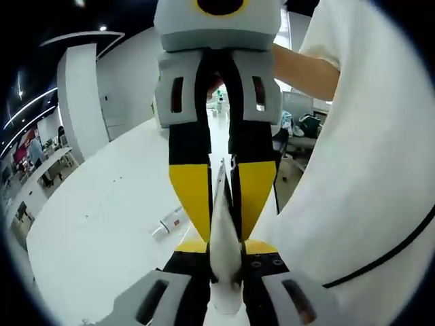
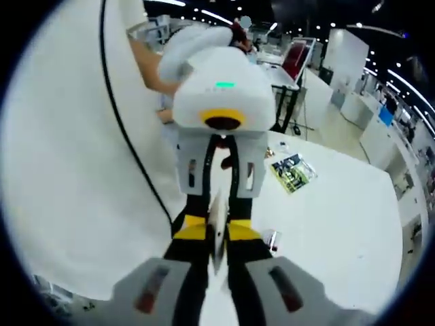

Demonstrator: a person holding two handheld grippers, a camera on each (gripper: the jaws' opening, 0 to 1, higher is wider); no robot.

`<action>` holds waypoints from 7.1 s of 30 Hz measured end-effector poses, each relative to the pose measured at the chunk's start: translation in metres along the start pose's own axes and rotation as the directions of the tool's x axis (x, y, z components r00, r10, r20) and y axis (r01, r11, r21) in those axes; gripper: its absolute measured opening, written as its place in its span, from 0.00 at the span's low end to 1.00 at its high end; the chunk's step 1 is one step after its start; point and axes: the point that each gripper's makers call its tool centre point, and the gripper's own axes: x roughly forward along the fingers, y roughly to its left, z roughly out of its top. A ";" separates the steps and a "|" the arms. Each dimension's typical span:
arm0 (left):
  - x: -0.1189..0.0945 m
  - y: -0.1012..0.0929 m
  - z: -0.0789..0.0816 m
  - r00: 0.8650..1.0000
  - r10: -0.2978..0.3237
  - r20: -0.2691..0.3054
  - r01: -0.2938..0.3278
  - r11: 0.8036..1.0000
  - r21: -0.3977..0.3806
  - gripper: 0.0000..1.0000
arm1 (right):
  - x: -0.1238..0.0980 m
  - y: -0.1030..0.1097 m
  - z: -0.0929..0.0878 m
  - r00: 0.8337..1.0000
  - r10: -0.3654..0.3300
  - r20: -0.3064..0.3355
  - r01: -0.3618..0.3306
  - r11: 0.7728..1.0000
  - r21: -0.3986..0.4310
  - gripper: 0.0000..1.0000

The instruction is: Arrange the skincare products in the storage area until every visible bottle or jar stands upright without overlapping.

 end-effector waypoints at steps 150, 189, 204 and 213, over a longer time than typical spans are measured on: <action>-0.058 0.093 -0.103 0.877 0.463 0.126 -0.336 0.781 -0.527 0.51 | 0.018 -0.319 -0.101 0.935 -0.047 -0.352 0.119 0.975 0.185 0.07; -0.065 0.107 -0.054 0.914 0.379 0.142 -0.296 0.865 -0.405 0.51 | -0.018 -0.217 -0.126 0.945 -0.302 -0.126 0.327 0.854 0.405 0.35; -0.086 0.114 -0.029 0.897 0.402 0.181 -0.262 0.816 -0.515 0.51 | 0.007 -0.143 -0.086 0.864 -0.493 0.102 0.366 0.754 0.546 0.35; -0.075 0.126 -0.012 0.908 0.374 0.188 -0.233 0.824 -0.516 0.51 | -0.005 -0.113 -0.078 0.813 -0.568 0.124 0.409 0.711 0.572 0.33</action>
